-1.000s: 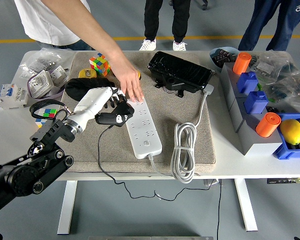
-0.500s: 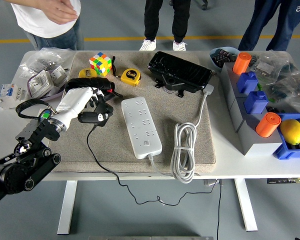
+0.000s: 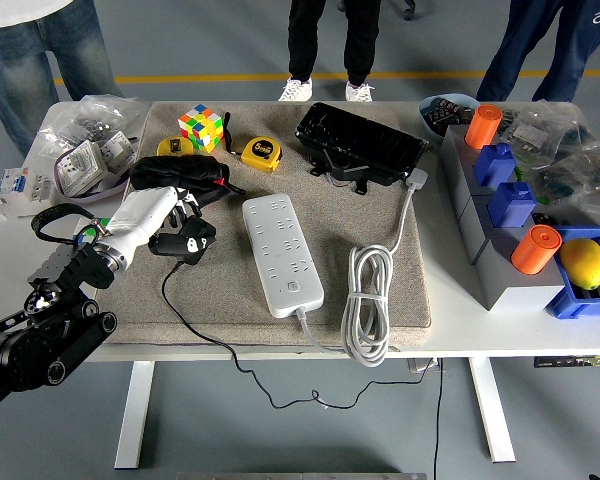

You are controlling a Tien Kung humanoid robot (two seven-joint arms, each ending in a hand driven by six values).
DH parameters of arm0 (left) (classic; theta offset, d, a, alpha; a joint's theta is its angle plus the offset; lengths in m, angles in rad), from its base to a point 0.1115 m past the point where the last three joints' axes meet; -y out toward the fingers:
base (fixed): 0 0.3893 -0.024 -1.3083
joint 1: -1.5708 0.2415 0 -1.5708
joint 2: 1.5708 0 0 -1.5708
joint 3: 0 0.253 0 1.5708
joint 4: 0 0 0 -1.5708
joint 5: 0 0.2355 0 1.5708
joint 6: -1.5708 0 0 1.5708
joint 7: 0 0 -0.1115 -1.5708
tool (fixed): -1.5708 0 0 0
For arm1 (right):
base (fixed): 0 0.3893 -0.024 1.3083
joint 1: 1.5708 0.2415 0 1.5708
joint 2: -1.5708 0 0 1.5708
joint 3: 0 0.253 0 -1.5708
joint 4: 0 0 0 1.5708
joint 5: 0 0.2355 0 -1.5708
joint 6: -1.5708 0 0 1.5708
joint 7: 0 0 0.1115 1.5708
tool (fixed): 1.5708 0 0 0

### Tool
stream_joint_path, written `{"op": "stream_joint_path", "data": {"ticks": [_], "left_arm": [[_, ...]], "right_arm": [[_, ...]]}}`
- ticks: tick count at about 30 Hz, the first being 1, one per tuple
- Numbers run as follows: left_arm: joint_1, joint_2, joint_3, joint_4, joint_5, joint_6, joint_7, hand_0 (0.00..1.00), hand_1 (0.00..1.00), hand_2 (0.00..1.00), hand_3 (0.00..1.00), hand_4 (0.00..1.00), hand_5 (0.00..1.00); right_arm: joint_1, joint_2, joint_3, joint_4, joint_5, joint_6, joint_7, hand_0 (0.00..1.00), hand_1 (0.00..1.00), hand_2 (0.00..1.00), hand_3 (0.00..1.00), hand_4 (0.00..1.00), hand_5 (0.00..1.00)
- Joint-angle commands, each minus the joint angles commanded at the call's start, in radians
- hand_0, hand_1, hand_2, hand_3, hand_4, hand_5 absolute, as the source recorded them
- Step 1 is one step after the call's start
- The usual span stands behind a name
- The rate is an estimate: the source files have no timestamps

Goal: Put the plug near the board,insert it into the board,press the button,pull the plug out

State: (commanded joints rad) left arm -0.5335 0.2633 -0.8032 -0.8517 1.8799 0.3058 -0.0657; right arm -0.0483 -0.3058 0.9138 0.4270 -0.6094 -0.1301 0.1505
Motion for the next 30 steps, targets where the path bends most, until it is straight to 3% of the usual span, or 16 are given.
{"op": "stream_joint_path", "data": {"ticks": [1,2,7,8,13,14,19,20,25,26,30], "left_arm": [[0.0,0.0,0.0,-0.001,0.0,-0.005,0.004,0.307,0.43,0.452,0.539,0.823,0.067],[0.0,0.0,-0.001,-0.002,-0.001,-0.011,0.009,0.399,0.494,0.525,0.557,0.998,0.214],[0.002,0.001,-0.008,-0.006,0.001,-0.023,0.015,0.399,0.494,0.525,0.557,0.998,0.214],[0.002,0.002,-0.008,-0.008,0.003,-0.024,0.014,0.519,0.631,0.585,0.613,0.998,0.296],[0.003,0.004,-0.01,-0.017,0.003,-0.025,0.01,0.519,0.631,0.585,0.613,0.998,0.296],[0.005,0.004,-0.011,-0.02,0.002,-0.024,0.008,0.563,0.689,0.67,0.7,0.998,0.376],[0.025,0.008,-0.038,-0.044,-0.003,-0.026,0.004,0.563,0.689,0.67,0.7,0.998,0.376],[0.03,0.008,-0.045,-0.051,-0.004,-0.027,0.004,0.708,0.792,0.802,0.812,0.998,0.636],[0.061,0.012,-0.093,-0.09,-0.053,-0.016,-0.031,0.708,0.792,0.802,0.812,0.998,0.636],[0.069,0.012,-0.109,-0.099,-0.071,-0.011,-0.05,0.783,0.842,0.873,0.868,0.998,0.808],[0.096,0.009,-0.173,-0.129,-0.165,-0.005,-0.116,0.783,0.842,0.873,0.868,0.998,0.808]], "right_arm": [[0.0,0.0,0.0,0.0,0.0,0.0,0.0,0.608,0.618,0.572,0.544,0.893,0.369],[0.001,0.0,-0.001,0.0,0.0,0.0,0.0,0.605,0.616,0.572,0.543,0.89,0.37],[0.004,-0.002,-0.009,0.0,0.001,0.001,-0.001,0.605,0.616,0.572,0.543,0.89,0.37],[0.004,-0.003,-0.01,0.0,0.002,0.001,0.0,0.605,0.615,0.572,0.543,0.89,0.369],[0.005,-0.009,-0.015,0.001,0.002,0.002,0.0,0.605,0.615,0.572,0.543,0.89,0.369],[0.004,-0.009,-0.016,0.001,0.002,0.002,0.0,0.606,0.616,0.572,0.542,0.891,0.368],[-0.002,-0.01,-0.016,0.001,0.001,0.003,0.0,0.606,0.616,0.572,0.542,0.891,0.368],[-0.004,-0.009,-0.015,0.001,0.001,0.003,0.001,0.607,0.615,0.572,0.542,0.89,0.365],[-0.012,-0.003,-0.002,-0.002,0.0,0.004,0.0,0.607,0.615,0.572,0.542,0.89,0.365],[-0.012,-0.003,-0.001,-0.002,-0.001,0.004,0.0,0.605,0.616,0.572,0.543,0.89,0.364],[-0.009,-0.006,0.004,0.001,-0.002,0.004,0.0,0.605,0.616,0.572,0.543,0.89,0.364]]}}
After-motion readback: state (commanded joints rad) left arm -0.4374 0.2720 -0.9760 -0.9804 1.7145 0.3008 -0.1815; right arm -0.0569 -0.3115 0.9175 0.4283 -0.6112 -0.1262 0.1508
